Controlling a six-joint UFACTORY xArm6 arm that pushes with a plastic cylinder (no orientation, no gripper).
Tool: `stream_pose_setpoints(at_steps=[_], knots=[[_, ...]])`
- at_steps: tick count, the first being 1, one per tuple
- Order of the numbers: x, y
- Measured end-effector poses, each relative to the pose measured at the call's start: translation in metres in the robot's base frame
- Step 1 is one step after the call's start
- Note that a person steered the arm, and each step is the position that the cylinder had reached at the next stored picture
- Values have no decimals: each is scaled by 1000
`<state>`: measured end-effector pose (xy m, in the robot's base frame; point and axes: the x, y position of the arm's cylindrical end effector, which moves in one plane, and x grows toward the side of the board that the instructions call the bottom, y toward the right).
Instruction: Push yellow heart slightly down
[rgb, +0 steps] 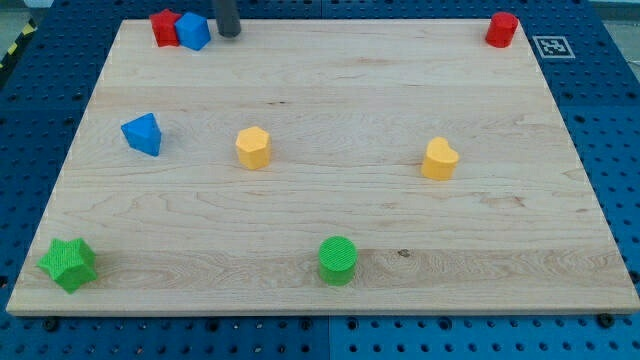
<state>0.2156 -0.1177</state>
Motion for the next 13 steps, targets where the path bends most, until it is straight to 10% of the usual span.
stream_pose_setpoints(at_steps=[2, 5, 13], knots=[[8, 105], [41, 110], [237, 265]])
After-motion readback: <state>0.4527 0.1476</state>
